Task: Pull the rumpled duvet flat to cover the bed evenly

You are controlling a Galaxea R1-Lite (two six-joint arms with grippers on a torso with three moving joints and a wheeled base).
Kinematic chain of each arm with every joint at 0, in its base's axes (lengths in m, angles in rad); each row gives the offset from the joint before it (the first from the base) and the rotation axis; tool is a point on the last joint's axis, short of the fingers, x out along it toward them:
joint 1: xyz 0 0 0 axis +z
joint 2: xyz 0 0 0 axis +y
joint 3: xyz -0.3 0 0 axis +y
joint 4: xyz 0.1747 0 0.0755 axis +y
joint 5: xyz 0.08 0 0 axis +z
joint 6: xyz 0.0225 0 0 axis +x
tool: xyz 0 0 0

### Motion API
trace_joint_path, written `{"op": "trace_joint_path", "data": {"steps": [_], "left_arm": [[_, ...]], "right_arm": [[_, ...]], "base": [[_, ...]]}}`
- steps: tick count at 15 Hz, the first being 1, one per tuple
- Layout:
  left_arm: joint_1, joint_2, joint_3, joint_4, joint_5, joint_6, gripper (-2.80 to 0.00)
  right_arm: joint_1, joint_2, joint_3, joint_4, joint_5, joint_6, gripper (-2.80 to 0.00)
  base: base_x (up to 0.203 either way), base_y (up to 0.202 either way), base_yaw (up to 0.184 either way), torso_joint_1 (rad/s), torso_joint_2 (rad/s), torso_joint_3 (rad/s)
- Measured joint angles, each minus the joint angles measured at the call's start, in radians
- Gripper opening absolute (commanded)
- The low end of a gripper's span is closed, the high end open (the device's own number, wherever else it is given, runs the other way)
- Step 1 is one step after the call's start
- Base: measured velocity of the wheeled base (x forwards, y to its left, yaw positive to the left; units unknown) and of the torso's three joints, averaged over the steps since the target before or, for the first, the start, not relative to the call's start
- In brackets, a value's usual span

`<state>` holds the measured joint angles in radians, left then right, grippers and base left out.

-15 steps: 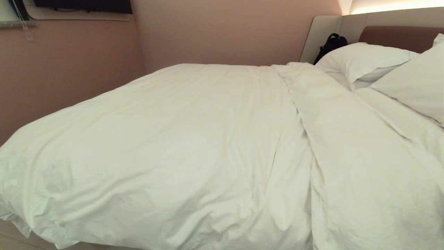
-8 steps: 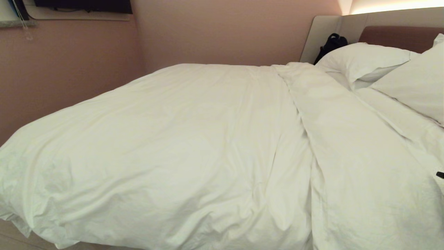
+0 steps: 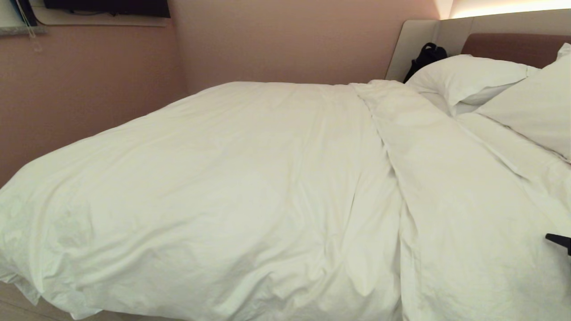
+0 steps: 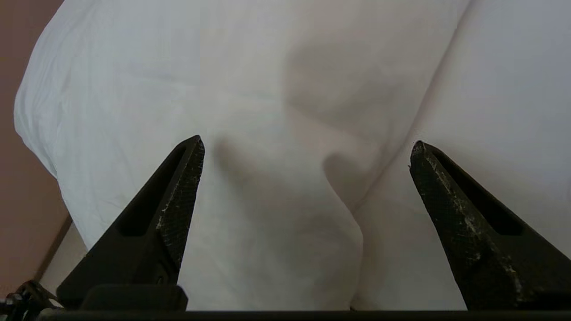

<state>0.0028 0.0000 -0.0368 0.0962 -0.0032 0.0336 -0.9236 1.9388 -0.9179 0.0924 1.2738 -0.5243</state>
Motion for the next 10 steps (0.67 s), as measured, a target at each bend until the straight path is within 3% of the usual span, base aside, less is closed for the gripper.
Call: {"op": "trace_joint_path", "data": {"steps": [10], "left_arm": [[0.0,0.0,0.0,0.0,0.0,0.0,-2.8]], "right_arm": [[0.072,0.04,0.027,0.029,0.002,-0.056,0.0]], "base": [[0.0,0.0,0.0,0.0,0.0,0.0]]}}
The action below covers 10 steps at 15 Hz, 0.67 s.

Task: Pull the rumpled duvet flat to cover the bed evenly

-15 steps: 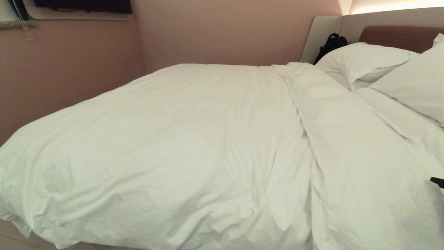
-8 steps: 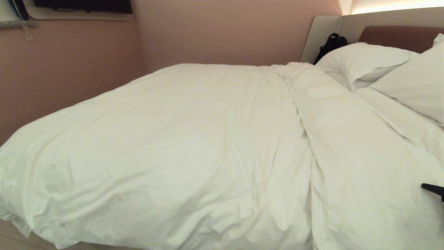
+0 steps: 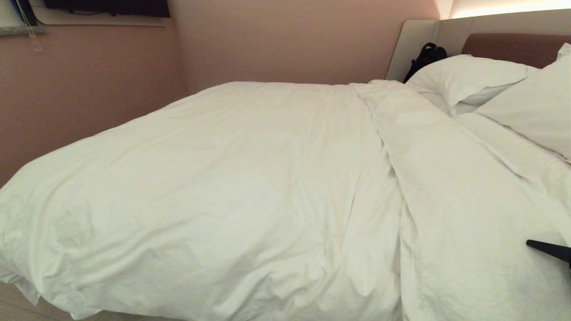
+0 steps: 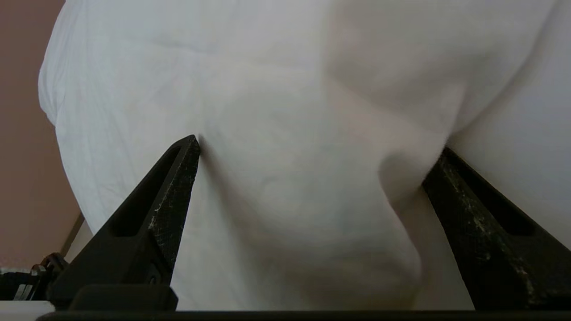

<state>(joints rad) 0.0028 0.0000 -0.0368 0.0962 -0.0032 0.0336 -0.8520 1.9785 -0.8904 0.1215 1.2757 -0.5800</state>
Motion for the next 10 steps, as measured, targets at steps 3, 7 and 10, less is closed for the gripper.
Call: {"op": "trace_joint_path", "data": {"steps": [3,7,10], "left_arm": [[0.0,0.0,0.0,0.0,0.0,0.0,-2.8],[0.0,0.0,0.0,0.0,0.0,0.0,-2.8],[0.0,0.0,0.0,0.0,0.0,0.0,-2.8]], "right_arm": [[0.025,0.002,0.005,0.012,0.0,-0.001,0.0],[0.057,-0.002,0.024,0.013,0.003,-0.001,0.0],[0.07,-0.002,0.033,0.011,0.003,-0.001,0.0]], "base": [[0.0,0.0,0.0,0.0,0.0,0.0],[0.0,0.0,0.0,0.0,0.0,0.0],[0.0,0.0,0.0,0.0,0.0,0.0]]}}
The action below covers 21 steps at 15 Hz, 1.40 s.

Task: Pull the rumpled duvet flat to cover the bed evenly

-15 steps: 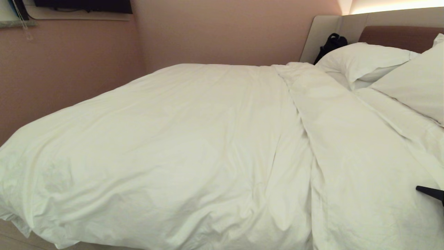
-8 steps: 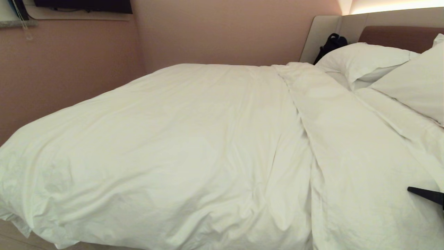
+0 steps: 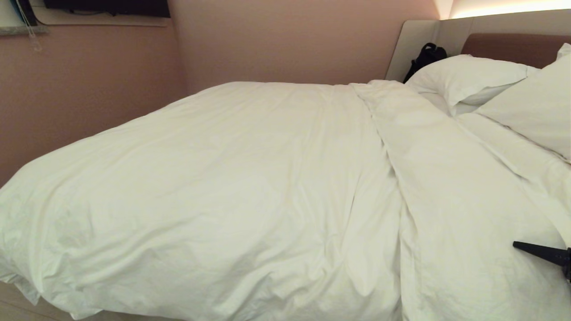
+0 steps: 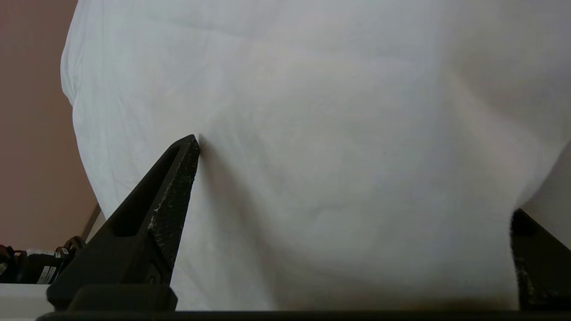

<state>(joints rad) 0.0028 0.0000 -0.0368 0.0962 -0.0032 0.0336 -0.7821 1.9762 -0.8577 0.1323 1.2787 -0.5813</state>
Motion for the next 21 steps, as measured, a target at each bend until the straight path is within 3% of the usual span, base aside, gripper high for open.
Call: {"op": "trace_joint_path", "data": {"steps": [1,2,21], "left_arm": [[0.0,0.0,0.0,0.0,0.0,0.0,-2.8],[0.0,0.0,0.0,0.0,0.0,0.0,-2.8],[0.0,0.0,0.0,0.0,0.0,0.0,-2.8]], "right_arm": [[0.001,0.0,0.001,0.0,0.0,0.0,0.0],[0.002,0.001,0.001,0.0,0.0,0.0,-2.77],[0.0,-0.079,0.06,0.004,0.045,-0.012,-2.8]], "base": [[0.0,0.0,0.0,0.0,0.0,0.0],[0.0,0.0,0.0,0.0,0.0,0.0],[0.0,0.0,0.0,0.0,0.0,0.0]]}}
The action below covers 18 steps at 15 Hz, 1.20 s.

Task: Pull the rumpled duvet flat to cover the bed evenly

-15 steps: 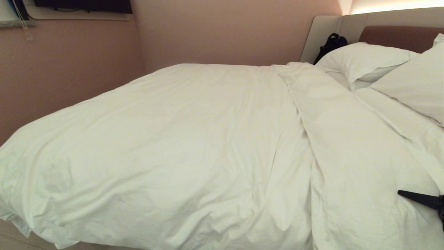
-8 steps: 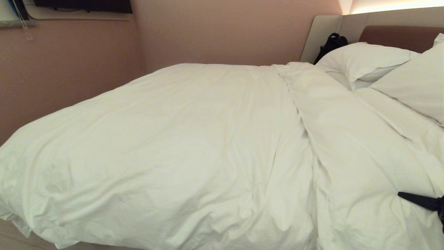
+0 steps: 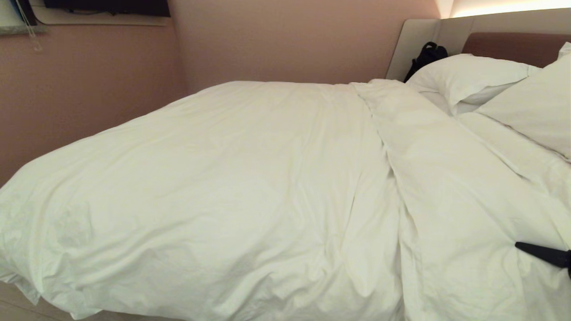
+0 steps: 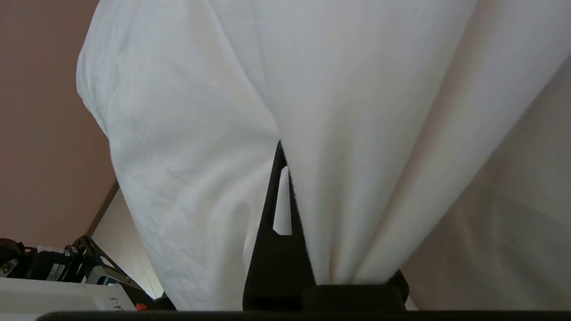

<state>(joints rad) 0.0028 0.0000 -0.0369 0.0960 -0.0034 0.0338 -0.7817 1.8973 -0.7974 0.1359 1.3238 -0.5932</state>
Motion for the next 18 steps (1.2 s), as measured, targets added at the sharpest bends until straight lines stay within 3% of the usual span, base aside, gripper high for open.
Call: {"op": "trace_joint_path", "data": {"steps": [18], "left_arm": [[0.0,0.0,0.0,0.0,0.001,0.0,-2.8]], "right_arm": [[-0.044,-0.159,-0.02,0.12,0.033,0.026,-2.8]], "base": [[0.0,0.0,0.0,0.0,0.0,0.0]]}}
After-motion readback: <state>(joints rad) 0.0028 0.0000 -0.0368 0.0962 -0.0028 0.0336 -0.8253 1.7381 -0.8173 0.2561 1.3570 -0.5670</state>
